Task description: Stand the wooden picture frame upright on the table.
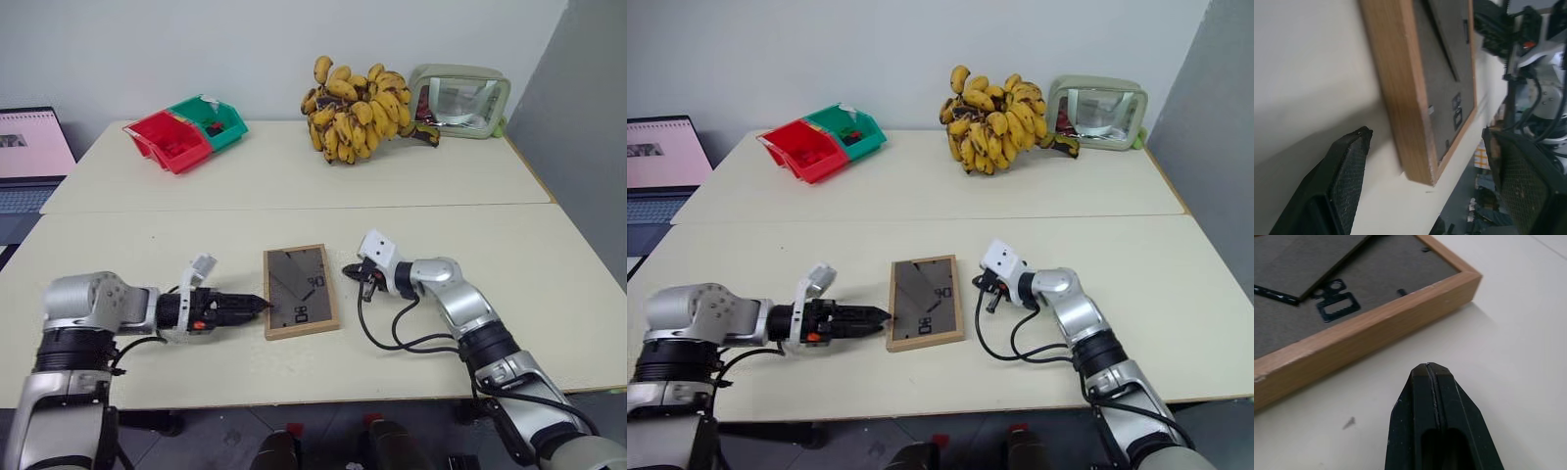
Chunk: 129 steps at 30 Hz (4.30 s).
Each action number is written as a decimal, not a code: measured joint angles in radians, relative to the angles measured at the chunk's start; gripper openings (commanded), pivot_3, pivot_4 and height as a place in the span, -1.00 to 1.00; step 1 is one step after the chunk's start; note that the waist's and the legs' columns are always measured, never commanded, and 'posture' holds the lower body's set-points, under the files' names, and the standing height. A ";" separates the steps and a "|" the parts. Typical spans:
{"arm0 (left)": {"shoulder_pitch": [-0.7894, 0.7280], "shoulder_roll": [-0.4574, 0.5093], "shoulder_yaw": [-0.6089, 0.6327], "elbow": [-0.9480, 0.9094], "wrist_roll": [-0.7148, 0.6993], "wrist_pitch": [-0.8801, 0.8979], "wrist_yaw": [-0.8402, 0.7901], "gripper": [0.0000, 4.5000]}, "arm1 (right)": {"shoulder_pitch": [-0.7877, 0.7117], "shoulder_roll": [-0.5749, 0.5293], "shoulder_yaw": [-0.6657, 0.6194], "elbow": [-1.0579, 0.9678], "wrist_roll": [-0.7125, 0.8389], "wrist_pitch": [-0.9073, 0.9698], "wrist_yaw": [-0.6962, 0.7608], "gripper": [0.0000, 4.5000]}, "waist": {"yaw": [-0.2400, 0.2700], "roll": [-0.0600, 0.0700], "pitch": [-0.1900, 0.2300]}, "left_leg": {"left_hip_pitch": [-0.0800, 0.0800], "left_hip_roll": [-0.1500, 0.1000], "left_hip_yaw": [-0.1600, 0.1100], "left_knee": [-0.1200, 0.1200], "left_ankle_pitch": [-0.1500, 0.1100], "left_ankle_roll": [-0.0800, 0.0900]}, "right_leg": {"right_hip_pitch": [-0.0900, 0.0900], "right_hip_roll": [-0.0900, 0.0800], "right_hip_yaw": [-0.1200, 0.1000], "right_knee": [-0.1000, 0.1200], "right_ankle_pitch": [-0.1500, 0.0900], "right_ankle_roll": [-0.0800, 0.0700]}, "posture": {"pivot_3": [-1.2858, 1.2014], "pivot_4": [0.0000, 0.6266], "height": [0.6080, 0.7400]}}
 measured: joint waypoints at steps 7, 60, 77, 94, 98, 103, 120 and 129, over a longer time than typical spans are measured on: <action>0.040 -0.054 0.032 -0.052 -0.021 0.011 0.039 0.73 | 0.022 0.036 0.013 -0.074 0.003 0.058 -0.013 -1.00 | 0.003 0.000 -0.001 | 0.000 -0.001 0.000 0.000 0.000 0.000 | 0.001 -0.004 0.000 -0.001 0.000 0.000 | 0.03 -0.52 1.00; -0.151 0.032 -0.149 -0.250 0.028 -0.353 -0.048 -0.43 | -0.287 -0.100 -0.211 -0.223 0.451 0.349 0.251 0.45 | 0.025 0.000 -0.001 | -0.002 -0.002 0.001 -0.002 0.000 0.000 | -0.001 -0.009 -0.001 -0.005 0.000 0.001 | 0.03 -0.52 1.00; -0.205 0.027 -0.198 -0.189 0.113 -0.448 -0.117 -0.43 | -0.307 0.022 -0.064 -0.219 0.397 0.262 0.234 0.98 | 0.025 0.000 -0.001 | -0.004 -0.002 0.000 -0.002 0.000 0.000 | -0.002 -0.006 -0.002 -0.005 0.000 0.001 | 0.03 -0.52 1.00; -0.129 0.081 -0.216 -0.287 0.078 -0.410 -0.193 -0.43 | -0.107 -0.375 -0.105 -0.426 0.408 0.218 0.349 0.98 | 0.026 0.000 -0.001 | -0.006 -0.003 0.000 -0.002 0.000 0.000 | -0.002 -0.005 -0.002 -0.008 -0.001 0.001 | 0.03 -0.52 1.00; -0.118 0.089 -0.216 -0.306 0.048 -0.374 -0.209 -0.43 | -0.042 -0.426 -0.108 -0.316 0.237 -0.206 0.333 0.98 | 0.026 0.000 -0.001 | -0.006 -0.003 0.000 -0.001 0.000 0.000 | -0.001 -0.005 -0.002 -0.009 -0.001 0.002 | 0.03 -0.52 1.00; -0.116 0.103 -0.209 -0.328 -0.021 -0.290 -0.235 -0.43 | -0.078 -0.426 -0.104 0.017 -0.139 -1.021 0.048 0.98 | 0.021 0.000 0.000 | -0.005 -0.003 0.003 -0.001 0.000 0.000 | -0.002 -0.003 0.000 -0.007 -0.001 0.002 | 0.03 -0.52 1.00; -0.168 -0.019 -0.087 -0.304 -0.271 0.034 -0.146 -0.43 | -0.314 -0.282 -0.087 0.254 -1.019 -1.658 -1.035 0.98 | 0.023 -0.001 0.000 | -0.002 -0.003 0.001 -0.001 0.004 -0.007 | -0.002 -0.001 0.001 -0.001 -0.002 -0.002 | 0.03 -0.52 1.00; -0.110 0.057 -0.103 -0.245 -0.614 0.059 0.014 -0.43 | -0.342 -0.354 0.014 0.275 -1.102 -1.684 -1.227 0.91 | 0.023 -0.001 0.000 | -0.001 -0.003 0.001 -0.001 0.004 -0.007 | -0.001 -0.003 0.002 -0.001 -0.002 -0.002 | 0.03 -0.52 1.00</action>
